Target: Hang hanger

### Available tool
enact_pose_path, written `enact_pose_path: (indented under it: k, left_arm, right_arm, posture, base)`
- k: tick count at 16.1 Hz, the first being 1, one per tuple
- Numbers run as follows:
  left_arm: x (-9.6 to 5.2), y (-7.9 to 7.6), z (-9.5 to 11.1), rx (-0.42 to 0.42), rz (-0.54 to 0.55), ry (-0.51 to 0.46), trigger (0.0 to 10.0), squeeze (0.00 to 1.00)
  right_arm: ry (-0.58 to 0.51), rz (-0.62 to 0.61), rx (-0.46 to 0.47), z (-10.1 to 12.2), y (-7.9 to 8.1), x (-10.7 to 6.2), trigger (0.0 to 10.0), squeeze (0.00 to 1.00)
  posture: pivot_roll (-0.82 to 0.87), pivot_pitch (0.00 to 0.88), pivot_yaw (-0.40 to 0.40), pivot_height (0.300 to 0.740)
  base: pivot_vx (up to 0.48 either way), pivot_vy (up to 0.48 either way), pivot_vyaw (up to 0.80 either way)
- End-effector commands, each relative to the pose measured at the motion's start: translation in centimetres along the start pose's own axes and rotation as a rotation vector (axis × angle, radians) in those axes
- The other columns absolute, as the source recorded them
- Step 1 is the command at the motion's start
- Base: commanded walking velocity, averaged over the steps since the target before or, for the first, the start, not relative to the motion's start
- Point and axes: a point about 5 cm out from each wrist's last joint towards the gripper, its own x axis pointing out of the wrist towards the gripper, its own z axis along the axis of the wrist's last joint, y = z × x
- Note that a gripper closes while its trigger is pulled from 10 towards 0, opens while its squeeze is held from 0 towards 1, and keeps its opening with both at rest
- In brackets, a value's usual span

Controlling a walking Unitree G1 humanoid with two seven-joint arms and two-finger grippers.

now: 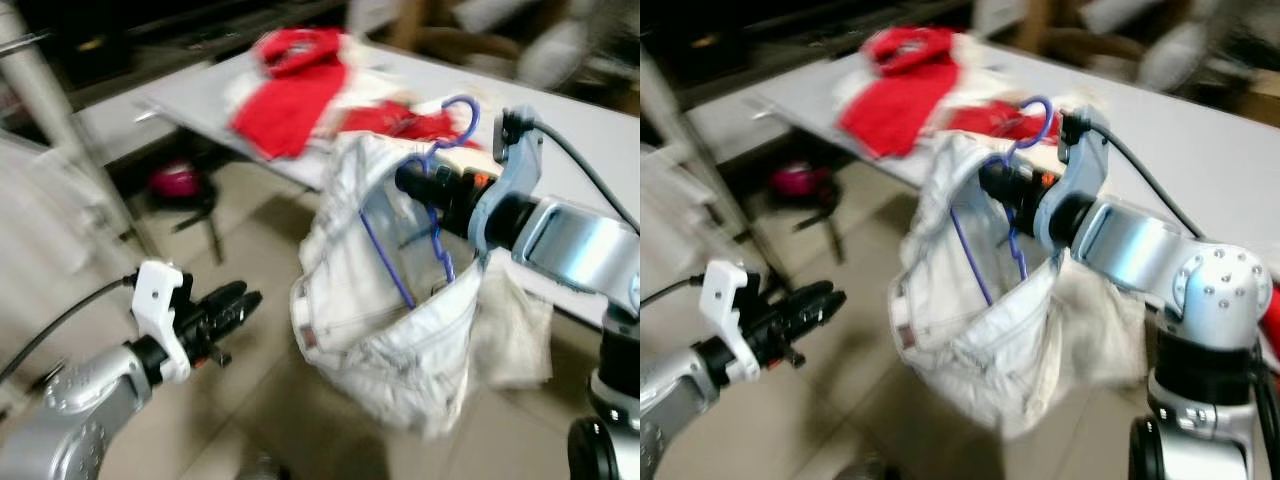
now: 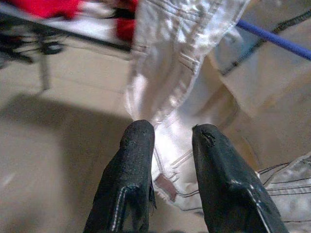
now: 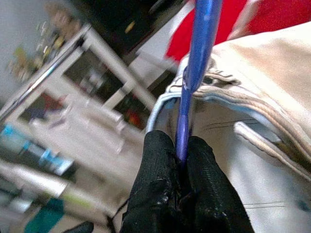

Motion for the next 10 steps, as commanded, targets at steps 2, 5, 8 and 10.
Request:
enact_pose_path:
  k: [2, 5, 8, 10]
  left_arm:
    - [-0.2, 0.1, 0.3, 0.011, 0.009, 0.009, 10.0, 0.0]
    - [-0.2, 0.1, 0.3, 0.025, 0.018, 0.015, 10.0, 0.0]
    - [0.8, 0.6, 1.1, 0.094, 0.107, -0.006, 10.0, 0.0]
    - [1.4, 1.0, 1.6, 0.11, 0.197, -0.045, 10.0, 0.0]
  right_arm:
    - [0.0, 0.067, -0.018, -0.1, 1.1, -0.3, 10.0, 0.0]
    - [0.012, 0.04, -0.037, -0.4, 0.6, -0.2, 10.0, 0.0]
    - [0.043, -0.037, -0.143, -1.2, -0.4, 0.1, 10.0, 0.0]
    - [0.042, -0.059, -0.153, -2.0, -1.1, 0.6, 10.0, 0.0]
  posture:
    - [-0.01, 0.038, 0.013, 0.74]
    - [-0.01, 0.045, 0.009, 0.74]
    - [0.0, 0.052, -0.019, 0.74]
    - [0.01, 0.05, -0.023, 0.74]
  base:
    - [0.0, 0.0, 0.8]
    - [0.0, 0.0, 0.8]
    - [0.0, 0.0, 0.8]
    - [0.0, 0.0, 0.8]
